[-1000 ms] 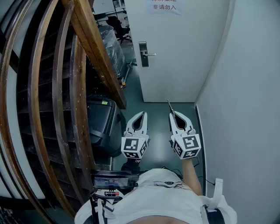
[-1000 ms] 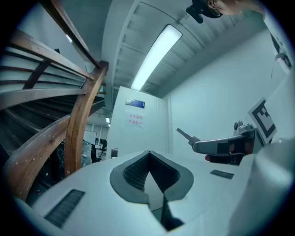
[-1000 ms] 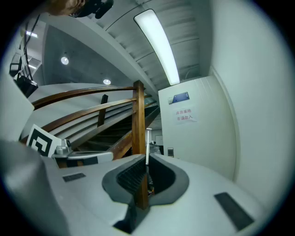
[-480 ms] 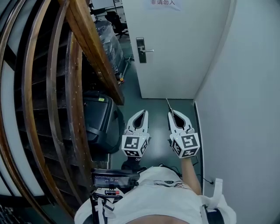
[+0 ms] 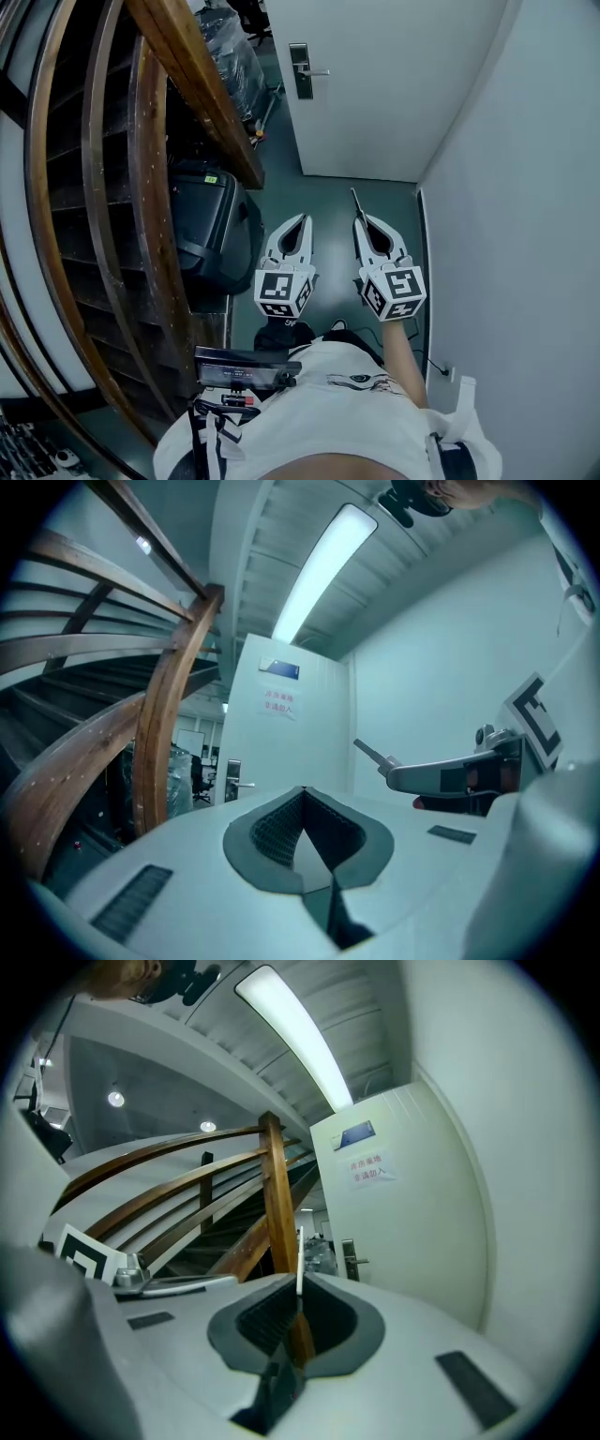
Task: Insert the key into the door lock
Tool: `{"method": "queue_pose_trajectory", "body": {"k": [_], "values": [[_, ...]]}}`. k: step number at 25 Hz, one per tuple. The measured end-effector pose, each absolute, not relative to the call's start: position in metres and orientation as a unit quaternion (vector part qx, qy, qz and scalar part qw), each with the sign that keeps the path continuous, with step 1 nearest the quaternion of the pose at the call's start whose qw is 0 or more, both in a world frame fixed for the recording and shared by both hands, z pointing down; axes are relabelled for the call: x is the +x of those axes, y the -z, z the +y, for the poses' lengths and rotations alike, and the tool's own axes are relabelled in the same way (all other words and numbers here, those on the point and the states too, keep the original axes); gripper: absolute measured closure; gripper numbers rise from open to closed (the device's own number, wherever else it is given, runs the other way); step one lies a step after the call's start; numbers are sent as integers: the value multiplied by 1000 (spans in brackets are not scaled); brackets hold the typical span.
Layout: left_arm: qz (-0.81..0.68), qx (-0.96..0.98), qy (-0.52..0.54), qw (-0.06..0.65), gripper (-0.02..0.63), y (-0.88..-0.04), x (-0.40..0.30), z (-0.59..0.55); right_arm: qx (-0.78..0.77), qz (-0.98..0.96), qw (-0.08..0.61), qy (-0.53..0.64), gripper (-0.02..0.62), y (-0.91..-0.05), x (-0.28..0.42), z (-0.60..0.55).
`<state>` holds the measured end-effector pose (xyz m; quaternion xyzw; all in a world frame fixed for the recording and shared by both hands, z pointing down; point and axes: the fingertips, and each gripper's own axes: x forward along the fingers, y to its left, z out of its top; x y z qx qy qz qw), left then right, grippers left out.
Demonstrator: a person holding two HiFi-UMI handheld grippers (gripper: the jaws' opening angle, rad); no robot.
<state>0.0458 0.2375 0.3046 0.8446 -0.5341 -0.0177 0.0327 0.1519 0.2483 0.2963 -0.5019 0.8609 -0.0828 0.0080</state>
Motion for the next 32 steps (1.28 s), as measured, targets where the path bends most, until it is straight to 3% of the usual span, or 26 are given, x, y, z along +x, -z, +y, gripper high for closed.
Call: {"method": "queue_pose_trajectory", "body": {"k": [32], "values": [[-488,871,1,51,604,-318,-54,30,-516,846,7,136,569,-318,32,45]]}}
